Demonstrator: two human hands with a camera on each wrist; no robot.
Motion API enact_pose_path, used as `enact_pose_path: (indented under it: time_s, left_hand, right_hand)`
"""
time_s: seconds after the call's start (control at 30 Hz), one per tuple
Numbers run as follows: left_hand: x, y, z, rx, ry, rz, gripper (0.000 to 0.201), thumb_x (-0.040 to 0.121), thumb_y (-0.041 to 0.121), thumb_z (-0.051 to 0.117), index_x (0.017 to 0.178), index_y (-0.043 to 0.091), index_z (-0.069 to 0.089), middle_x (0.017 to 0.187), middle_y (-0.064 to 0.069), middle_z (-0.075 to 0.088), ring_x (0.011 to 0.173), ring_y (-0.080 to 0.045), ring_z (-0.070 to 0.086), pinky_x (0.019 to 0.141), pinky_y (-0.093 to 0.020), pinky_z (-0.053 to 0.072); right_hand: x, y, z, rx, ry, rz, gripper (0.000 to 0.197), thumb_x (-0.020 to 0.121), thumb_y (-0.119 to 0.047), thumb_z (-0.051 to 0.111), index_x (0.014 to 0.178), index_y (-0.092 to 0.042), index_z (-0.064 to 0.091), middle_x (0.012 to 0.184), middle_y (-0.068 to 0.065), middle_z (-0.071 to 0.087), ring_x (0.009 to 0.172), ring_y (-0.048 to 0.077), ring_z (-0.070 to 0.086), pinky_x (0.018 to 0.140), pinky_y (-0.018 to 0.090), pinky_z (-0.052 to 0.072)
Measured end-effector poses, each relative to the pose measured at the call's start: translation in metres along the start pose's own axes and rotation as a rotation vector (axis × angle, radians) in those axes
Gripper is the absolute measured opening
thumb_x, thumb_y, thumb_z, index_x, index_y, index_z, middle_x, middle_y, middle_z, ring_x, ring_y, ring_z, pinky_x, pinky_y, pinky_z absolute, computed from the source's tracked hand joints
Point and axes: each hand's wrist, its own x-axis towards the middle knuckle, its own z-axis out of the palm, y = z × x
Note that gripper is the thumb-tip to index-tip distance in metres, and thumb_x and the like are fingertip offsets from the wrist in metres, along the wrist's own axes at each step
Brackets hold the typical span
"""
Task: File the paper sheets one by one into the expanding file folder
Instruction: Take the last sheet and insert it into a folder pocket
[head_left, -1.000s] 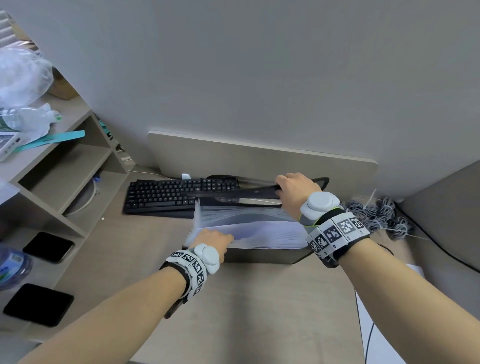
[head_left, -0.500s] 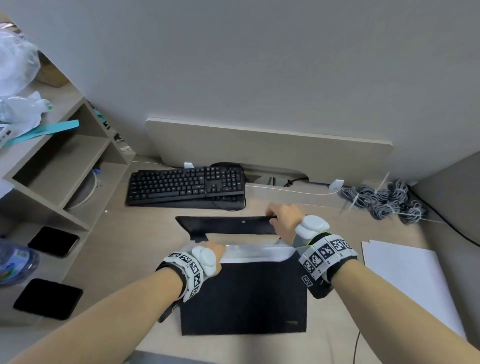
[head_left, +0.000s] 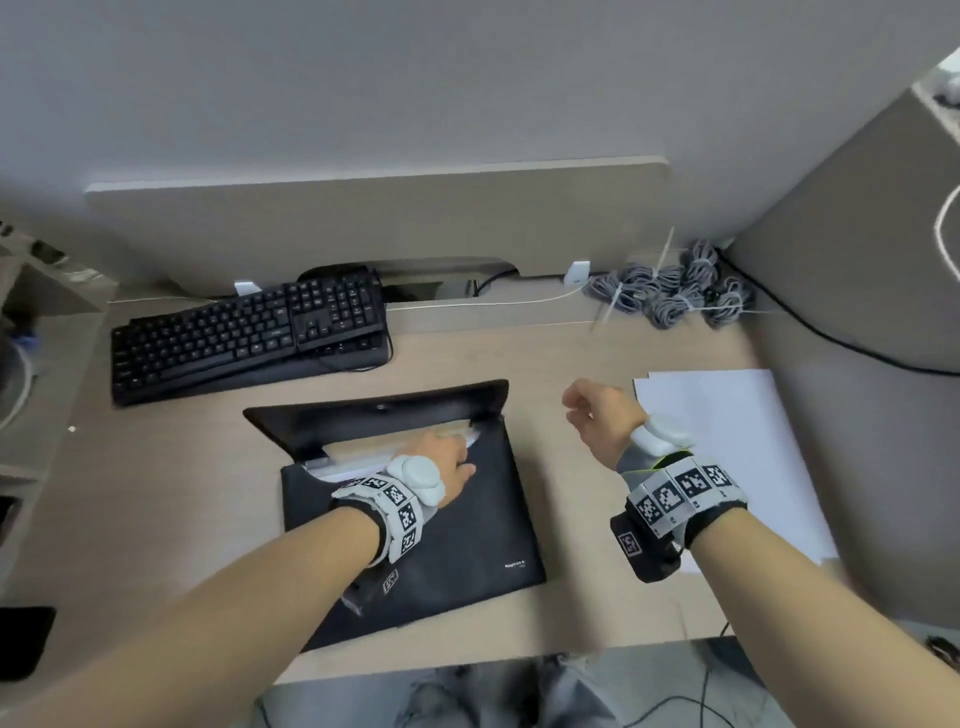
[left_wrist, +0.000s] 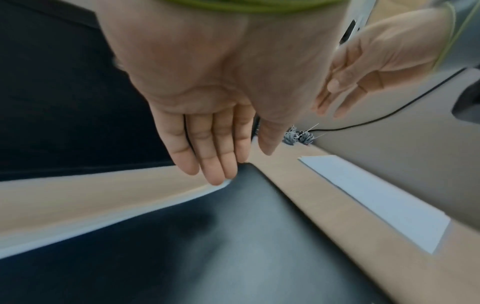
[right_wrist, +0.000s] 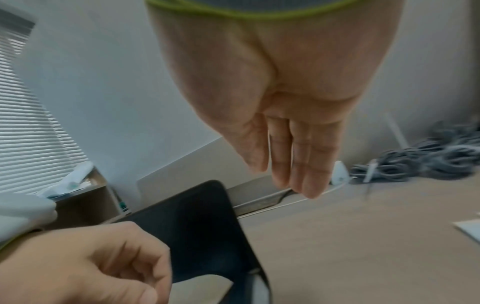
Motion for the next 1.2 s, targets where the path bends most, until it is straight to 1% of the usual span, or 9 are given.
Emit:
enact_pose_path:
  time_s: [0.13,0.33,0.4,0.47,0.67,0.83,0.97,1.03,1.2]
  left_hand:
    - [0.022,0.065,0.016,-0.092,-0.005,-0.022,0.016,0.086,0.04,0.052,0.075,0.029,0.053,0.085,0.002,0.064,0.08,-0.023,0.061,0.073,-0.033,0.054]
    - [0.068,0.178,0.054,-0.219,-0.068,-0.04,0.018,0.085,0.039,0.057,0.074,0.025,0.055,0.081,0.005,0.064,0.078,-0.02,0.061,0.072,-0.029,0.049]
    - [0.079,0.189,0.059,-0.246,-0.118,-0.087,0.023,0.087,0.037,0.057,0.068,0.025,0.052,0.083,0.002,0.066,0.082,-0.024,0.064,0.078,-0.032,0.052]
    - [0.096,0.216,0.075,-0.263,-0.166,-0.122,0.028,0.09,0.032,0.055,0.064,0.023,0.049,0.076,-0.001,0.06,0.074,-0.025,0.059,0.072,-0.029,0.047]
    - [0.107,0.257,0.103,-0.412,-0.218,-0.259,0.04,0.094,0.026,0.053,0.056,0.015,0.046,0.058,-0.003,0.05,0.057,-0.02,0.047,0.052,-0.025,0.031]
    - [0.113,0.272,0.124,-0.837,-0.196,-0.468,0.038,0.073,0.034,0.064,0.041,0.019,0.051,0.049,-0.005,0.052,0.048,-0.021,0.042,0.062,-0.033,0.036]
    - [0.127,0.272,0.133,-1.064,-0.223,-0.585,0.031,0.083,0.023,0.066,0.059,0.015,0.047,0.052,-0.004,0.049,0.053,-0.02,0.043,0.061,-0.034,0.04]
    - [0.129,0.274,0.131,-1.077,-0.222,-0.601,0.022,0.083,0.025,0.07,0.072,0.013,0.055,0.069,-0.007,0.06,0.068,-0.026,0.058,0.075,-0.039,0.054]
    - [0.137,0.267,0.139,-0.976,-0.207,-0.549,0.023,0.079,0.029,0.072,0.083,0.008,0.062,0.082,-0.01,0.068,0.085,-0.029,0.061,0.089,-0.044,0.051]
  right_hand:
    - [-0.018,0.067,-0.021,0.039,0.039,0.109,0.015,0.089,-0.015,0.057,0.104,-0.015,0.062,0.096,0.006,0.069,0.092,0.027,0.062,0.08,0.032,0.05]
    - [-0.046,0.205,-0.056,0.057,-0.007,0.304,0.018,0.092,-0.019,0.051,0.107,-0.019,0.06,0.1,0.001,0.067,0.088,0.023,0.061,0.071,0.026,0.045]
    - [-0.05,0.229,-0.054,0.051,-0.005,0.336,0.022,0.092,-0.027,0.051,0.111,-0.023,0.059,0.105,0.0,0.066,0.092,0.024,0.062,0.075,0.028,0.046]
    - [-0.056,0.269,-0.059,0.074,0.01,0.378,0.025,0.09,-0.032,0.052,0.114,-0.027,0.057,0.11,0.001,0.066,0.094,0.024,0.063,0.082,0.033,0.05]
    - [-0.063,0.33,-0.05,0.151,0.001,0.454,0.03,0.09,-0.024,0.055,0.12,-0.02,0.057,0.122,0.005,0.061,0.103,0.026,0.062,0.081,0.027,0.046]
    - [-0.059,0.345,-0.035,0.167,-0.027,0.473,0.039,0.091,-0.024,0.059,0.127,-0.012,0.053,0.134,0.008,0.054,0.116,0.027,0.056,0.09,0.027,0.042]
    - [-0.057,0.341,-0.025,0.134,-0.03,0.429,0.041,0.091,-0.023,0.058,0.129,-0.008,0.052,0.135,0.011,0.053,0.122,0.027,0.051,0.1,0.03,0.038]
    - [-0.056,0.339,-0.021,0.145,-0.017,0.417,0.04,0.091,-0.023,0.058,0.128,-0.008,0.053,0.131,0.01,0.055,0.119,0.026,0.053,0.097,0.029,0.038]
    - [-0.057,0.341,-0.022,0.194,-0.004,0.423,0.036,0.09,-0.024,0.059,0.123,-0.012,0.057,0.121,0.006,0.061,0.108,0.024,0.058,0.083,0.023,0.038]
